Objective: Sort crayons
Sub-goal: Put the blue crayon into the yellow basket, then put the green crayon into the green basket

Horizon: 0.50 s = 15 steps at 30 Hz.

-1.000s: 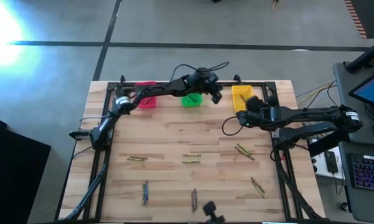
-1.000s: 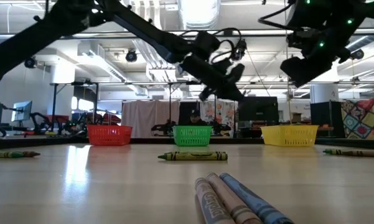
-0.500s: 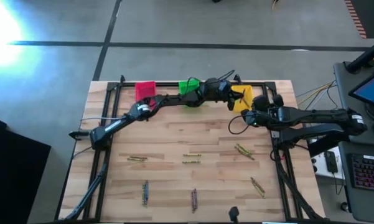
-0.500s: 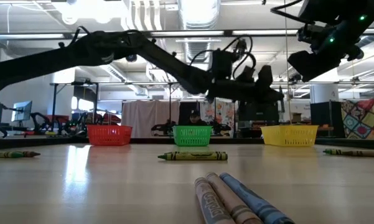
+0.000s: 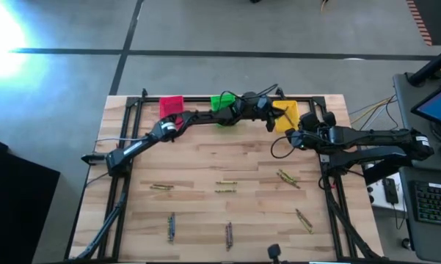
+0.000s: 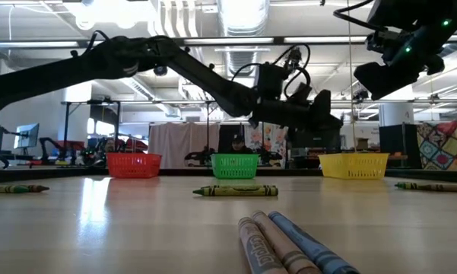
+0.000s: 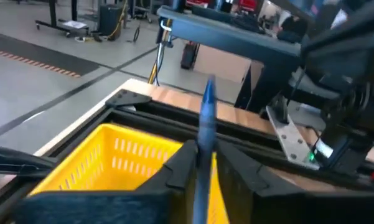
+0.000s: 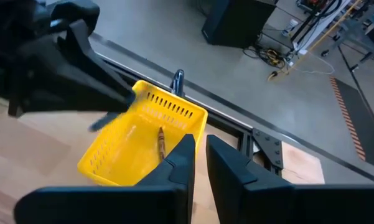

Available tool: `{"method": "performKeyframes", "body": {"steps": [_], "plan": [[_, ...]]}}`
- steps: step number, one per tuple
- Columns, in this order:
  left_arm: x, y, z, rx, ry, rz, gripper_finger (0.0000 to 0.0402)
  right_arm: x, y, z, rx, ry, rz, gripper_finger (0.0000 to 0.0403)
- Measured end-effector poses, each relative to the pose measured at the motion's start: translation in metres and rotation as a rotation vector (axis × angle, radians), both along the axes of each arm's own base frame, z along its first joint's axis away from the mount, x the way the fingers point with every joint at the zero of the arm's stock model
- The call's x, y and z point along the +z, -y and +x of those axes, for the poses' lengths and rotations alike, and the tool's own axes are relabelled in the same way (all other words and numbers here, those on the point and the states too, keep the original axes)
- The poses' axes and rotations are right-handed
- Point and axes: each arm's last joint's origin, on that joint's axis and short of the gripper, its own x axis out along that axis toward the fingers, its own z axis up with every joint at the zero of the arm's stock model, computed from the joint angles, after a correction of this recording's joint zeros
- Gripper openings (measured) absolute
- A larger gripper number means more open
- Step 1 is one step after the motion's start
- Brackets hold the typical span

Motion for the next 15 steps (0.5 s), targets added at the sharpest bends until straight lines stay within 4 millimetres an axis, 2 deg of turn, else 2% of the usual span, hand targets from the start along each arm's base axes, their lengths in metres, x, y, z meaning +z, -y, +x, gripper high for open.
{"method": "performKeyframes", "body": {"steps": [9,12,15], "plan": [[-0.001,0.001,0.000,-0.002,-0.004,-0.036,0.0182,0.000,0.000,0.001,0.000,0.008,-0.001,0.0065],[0.006,0.000,-0.002,-0.028,-0.020,-0.086,0.0202,0.000,0.000,0.001,0.001,0.006,-0.001,0.0064],[0.021,0.000,-0.007,-0.102,-0.054,-0.105,0.0202,0.000,0.000,0.001,0.004,0.002,-0.002,0.0064]]}}
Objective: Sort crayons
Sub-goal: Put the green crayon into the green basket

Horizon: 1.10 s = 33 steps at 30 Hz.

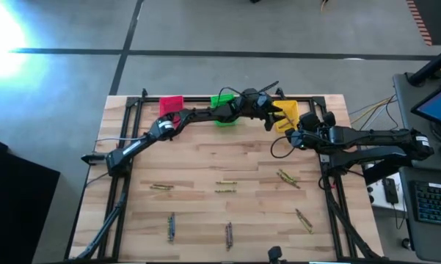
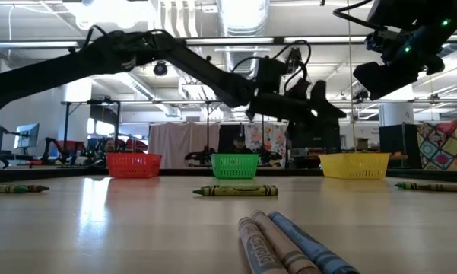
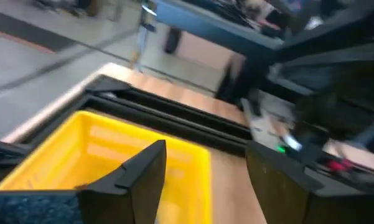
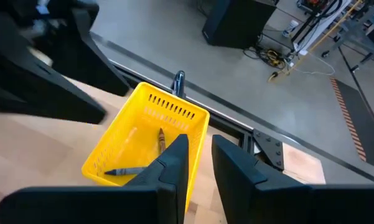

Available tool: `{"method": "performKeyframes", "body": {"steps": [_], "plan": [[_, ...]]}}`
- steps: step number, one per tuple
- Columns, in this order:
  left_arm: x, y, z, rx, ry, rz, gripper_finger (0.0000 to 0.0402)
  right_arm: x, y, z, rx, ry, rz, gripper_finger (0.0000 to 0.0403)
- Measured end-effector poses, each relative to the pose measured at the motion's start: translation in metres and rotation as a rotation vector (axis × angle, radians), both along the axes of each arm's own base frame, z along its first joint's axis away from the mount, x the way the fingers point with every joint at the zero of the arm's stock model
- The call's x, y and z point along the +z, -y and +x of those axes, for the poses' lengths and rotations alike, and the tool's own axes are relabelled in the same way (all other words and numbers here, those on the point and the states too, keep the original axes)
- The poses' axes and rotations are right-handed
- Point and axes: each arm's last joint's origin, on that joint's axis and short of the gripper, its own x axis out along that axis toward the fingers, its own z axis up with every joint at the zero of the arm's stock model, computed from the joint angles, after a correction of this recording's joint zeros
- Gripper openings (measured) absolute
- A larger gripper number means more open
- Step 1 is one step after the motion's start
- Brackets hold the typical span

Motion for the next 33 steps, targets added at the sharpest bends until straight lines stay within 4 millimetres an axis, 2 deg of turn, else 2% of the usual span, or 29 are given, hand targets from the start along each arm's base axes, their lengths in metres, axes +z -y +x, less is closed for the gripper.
{"method": "performKeyframes", "body": {"steps": [4,8,10,18,24,28,33], "plan": [[0.018,0.008,-0.012,-0.091,-0.160,0.048,0.0184,0.000,0.000,0.000,0.005,-0.009,-0.001,0.0068],[0.034,0.032,-0.025,-0.079,-0.395,0.222,0.0154,0.000,0.000,0.000,0.010,-0.019,-0.003,0.0073],[0.040,0.045,-0.032,-0.093,-0.476,0.246,0.0140,0.000,0.000,0.000,0.011,-0.020,-0.003,0.0075],[0.037,0.077,-0.072,-0.136,-0.621,0.216,0.0092,-0.001,0.000,0.000,0.016,-0.019,0.008,0.0075],[0.030,0.092,-0.125,-0.008,-0.593,0.195,0.0073,-0.001,0.000,0.001,0.020,-0.011,0.013,0.0079],[0.018,0.105,-0.174,0.085,-0.623,0.148,0.0068,-0.001,-0.001,0.005,0.070,0.000,0.061,0.0086],[0.008,0.120,-0.233,0.240,-0.642,0.109,0.0068,0.004,-0.001,0.020,0.185,0.077,0.087,0.0093]]}}
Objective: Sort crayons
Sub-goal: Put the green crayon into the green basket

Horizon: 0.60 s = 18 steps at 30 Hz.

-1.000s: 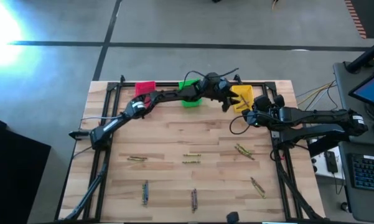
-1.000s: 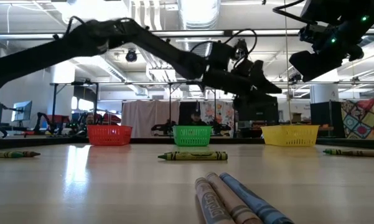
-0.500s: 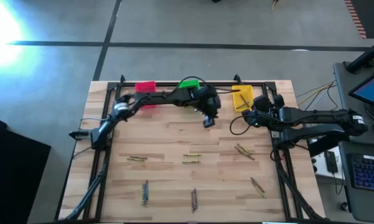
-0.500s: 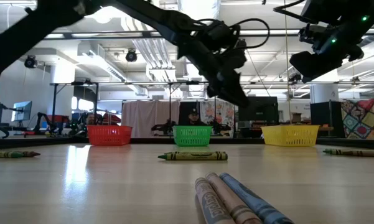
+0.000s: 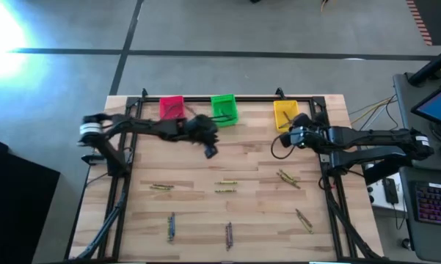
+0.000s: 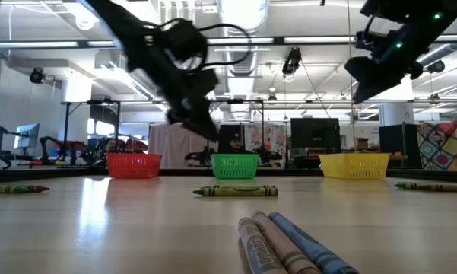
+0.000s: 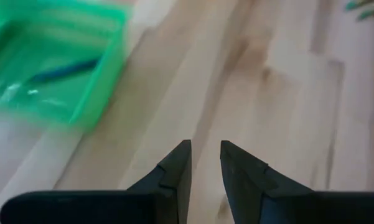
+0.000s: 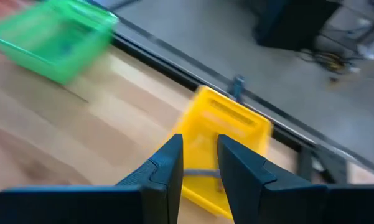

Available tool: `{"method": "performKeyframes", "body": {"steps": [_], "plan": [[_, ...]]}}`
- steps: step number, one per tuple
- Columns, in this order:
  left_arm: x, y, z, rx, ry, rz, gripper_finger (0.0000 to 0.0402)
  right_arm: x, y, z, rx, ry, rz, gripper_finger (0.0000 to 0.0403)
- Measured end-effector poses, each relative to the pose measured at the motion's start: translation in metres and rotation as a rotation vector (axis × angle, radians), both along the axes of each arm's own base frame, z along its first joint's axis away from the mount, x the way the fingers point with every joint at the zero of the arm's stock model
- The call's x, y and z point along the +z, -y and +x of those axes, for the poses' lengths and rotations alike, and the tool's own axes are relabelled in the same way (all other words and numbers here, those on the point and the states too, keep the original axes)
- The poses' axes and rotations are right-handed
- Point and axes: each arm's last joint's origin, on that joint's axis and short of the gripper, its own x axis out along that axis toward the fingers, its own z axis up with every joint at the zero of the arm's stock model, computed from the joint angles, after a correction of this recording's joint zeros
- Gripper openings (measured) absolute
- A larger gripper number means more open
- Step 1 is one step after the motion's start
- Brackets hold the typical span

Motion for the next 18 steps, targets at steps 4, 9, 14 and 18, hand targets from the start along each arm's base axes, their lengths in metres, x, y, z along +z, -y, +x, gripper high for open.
{"method": "performKeyframes", "body": {"steps": [4,9,14,18], "plan": [[-0.011,0.008,-0.033,0.089,0.030,-0.027,0.0068,0.000,0.000,0.018,0.115,0.062,0.040,0.0092],[-0.044,0.018,-0.070,0.175,-0.055,-0.123,0.0068,-0.009,-0.001,0.050,0.309,0.134,0.136,0.0094],[-0.073,0.028,-0.096,0.305,-0.066,-0.296,0.0068,-0.031,-0.003,0.086,0.453,0.180,0.233,0.0091],[-0.079,0.042,-0.103,0.236,0.003,-0.263,0.0068,-0.056,-0.007,0.113,0.513,0.126,0.348,0.0094]]}}
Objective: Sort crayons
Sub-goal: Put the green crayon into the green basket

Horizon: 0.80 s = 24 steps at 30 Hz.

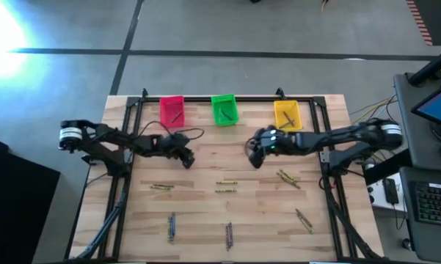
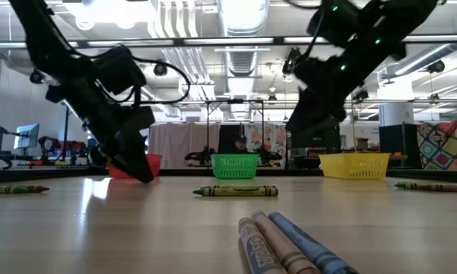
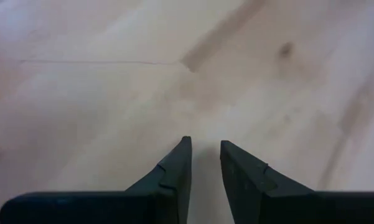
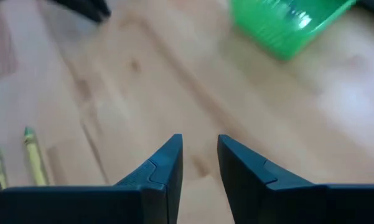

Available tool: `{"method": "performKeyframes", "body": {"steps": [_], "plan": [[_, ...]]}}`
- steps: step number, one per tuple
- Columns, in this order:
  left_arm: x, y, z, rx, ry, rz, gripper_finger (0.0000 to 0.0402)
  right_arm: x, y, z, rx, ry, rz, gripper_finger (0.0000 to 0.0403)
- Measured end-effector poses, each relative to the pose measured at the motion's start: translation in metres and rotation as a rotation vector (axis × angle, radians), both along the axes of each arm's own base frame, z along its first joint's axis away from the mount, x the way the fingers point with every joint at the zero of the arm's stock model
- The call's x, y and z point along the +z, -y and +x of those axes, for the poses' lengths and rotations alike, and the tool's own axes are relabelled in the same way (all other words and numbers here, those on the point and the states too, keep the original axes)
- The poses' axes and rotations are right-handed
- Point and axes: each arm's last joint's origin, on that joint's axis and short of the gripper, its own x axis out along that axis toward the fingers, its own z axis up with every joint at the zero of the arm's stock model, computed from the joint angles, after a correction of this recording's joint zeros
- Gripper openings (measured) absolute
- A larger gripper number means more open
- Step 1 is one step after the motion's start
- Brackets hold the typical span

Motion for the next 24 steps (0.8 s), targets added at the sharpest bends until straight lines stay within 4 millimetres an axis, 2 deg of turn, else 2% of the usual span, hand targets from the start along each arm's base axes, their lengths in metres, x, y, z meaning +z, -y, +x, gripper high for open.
{"method": "performKeyframes", "body": {"steps": [2,5,7,15,19,24], "plan": [[0.001,0.009,-0.001,-0.075,0.042,0.024,0.0068,-0.015,-0.007,0.013,0.038,-0.045,0.046,0.0096],[0.006,0.022,0.002,-0.202,0.118,0.059,0.0068,-0.038,-0.027,0.031,0.159,-0.130,0.101,0.0094],[0.011,0.029,0.006,-0.257,0.168,0.096,0.0068,-0.044,-0.040,0.042,0.210,-0.151,0.108,0.0093],[0.023,0.064,0.013,-0.489,0.323,0.161,0.0068,-0.036,-0.079,0.087,0.376,-0.138,0.038,0.0102],[0.030,0.076,0.015,-0.540,0.401,0.170,0.0068,-0.035,-0.084,0.104,0.405,-0.161,0.017,0.0100],[0.038,0.082,0.013,-0.556,0.449,0.172,0.0068,-0.041,-0.086,0.118,0.419,-0.233,0.005,0.0094]]}}
